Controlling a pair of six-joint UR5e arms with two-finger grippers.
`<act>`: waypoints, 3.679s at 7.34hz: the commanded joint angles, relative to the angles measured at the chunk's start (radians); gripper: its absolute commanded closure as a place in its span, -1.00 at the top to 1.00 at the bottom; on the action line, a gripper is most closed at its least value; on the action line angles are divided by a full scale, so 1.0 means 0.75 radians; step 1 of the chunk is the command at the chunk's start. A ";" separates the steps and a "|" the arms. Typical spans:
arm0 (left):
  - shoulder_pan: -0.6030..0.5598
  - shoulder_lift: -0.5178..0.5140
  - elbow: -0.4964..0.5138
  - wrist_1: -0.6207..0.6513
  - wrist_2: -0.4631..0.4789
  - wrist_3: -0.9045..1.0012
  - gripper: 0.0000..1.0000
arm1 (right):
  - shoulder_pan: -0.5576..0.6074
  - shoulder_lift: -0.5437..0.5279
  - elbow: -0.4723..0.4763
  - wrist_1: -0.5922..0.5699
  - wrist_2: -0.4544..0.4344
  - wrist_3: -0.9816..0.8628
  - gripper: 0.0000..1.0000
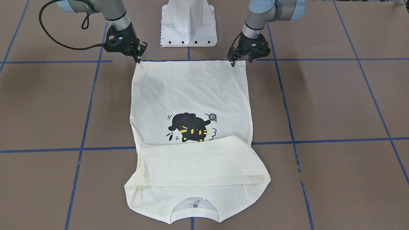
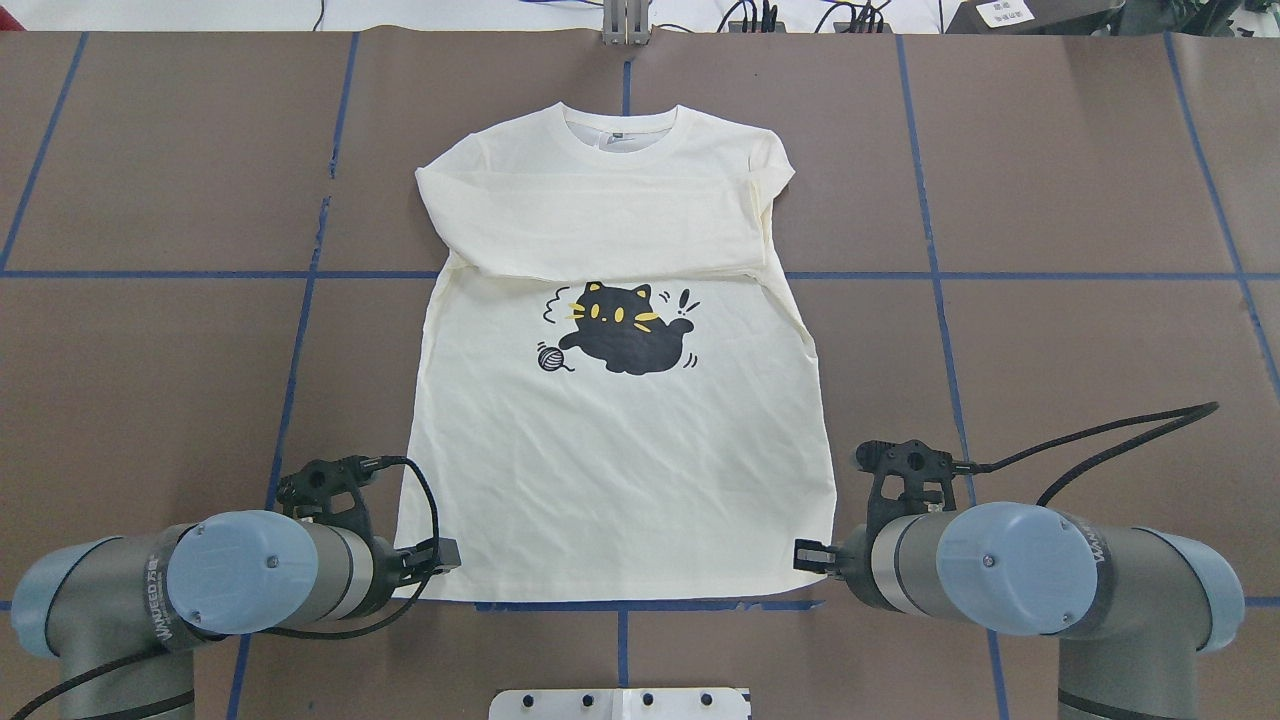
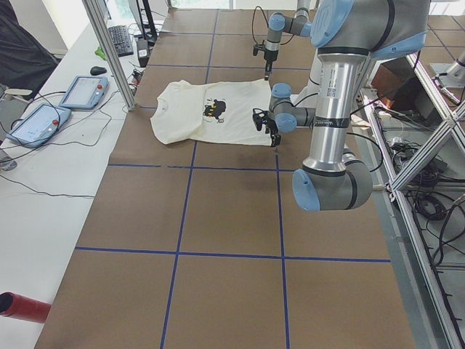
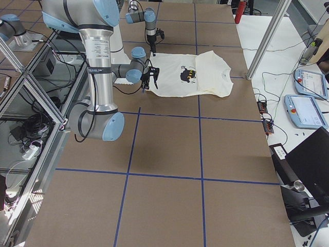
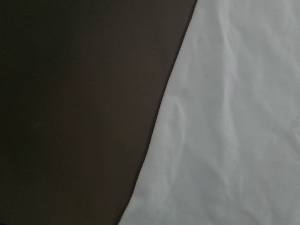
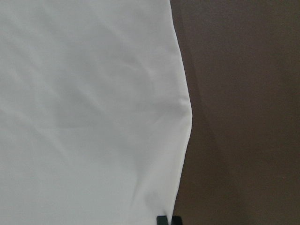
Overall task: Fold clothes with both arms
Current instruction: 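Grasp both hem corners nearest the robot with the left and right grippers, then lift the hem with both grippers and fold it toward the collar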
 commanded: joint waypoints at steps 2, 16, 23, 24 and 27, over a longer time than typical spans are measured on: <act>0.001 0.028 -0.003 0.000 0.000 0.002 0.45 | 0.005 0.000 0.002 0.000 0.000 -0.001 -1.00; 0.015 0.024 -0.135 0.075 0.021 -0.072 -1.00 | 0.041 -0.037 0.104 -0.004 0.049 -0.003 -1.00; 0.232 0.018 -0.559 0.444 0.021 0.095 -1.00 | 0.048 -0.318 0.441 -0.004 0.433 -0.003 -1.00; 0.252 0.018 -0.584 0.444 0.018 0.098 -1.00 | 0.033 -0.339 0.474 -0.004 0.482 -0.001 -1.00; 0.230 -0.004 -0.602 0.444 -0.022 0.112 -1.00 | 0.051 -0.246 0.389 -0.002 0.471 -0.003 -1.00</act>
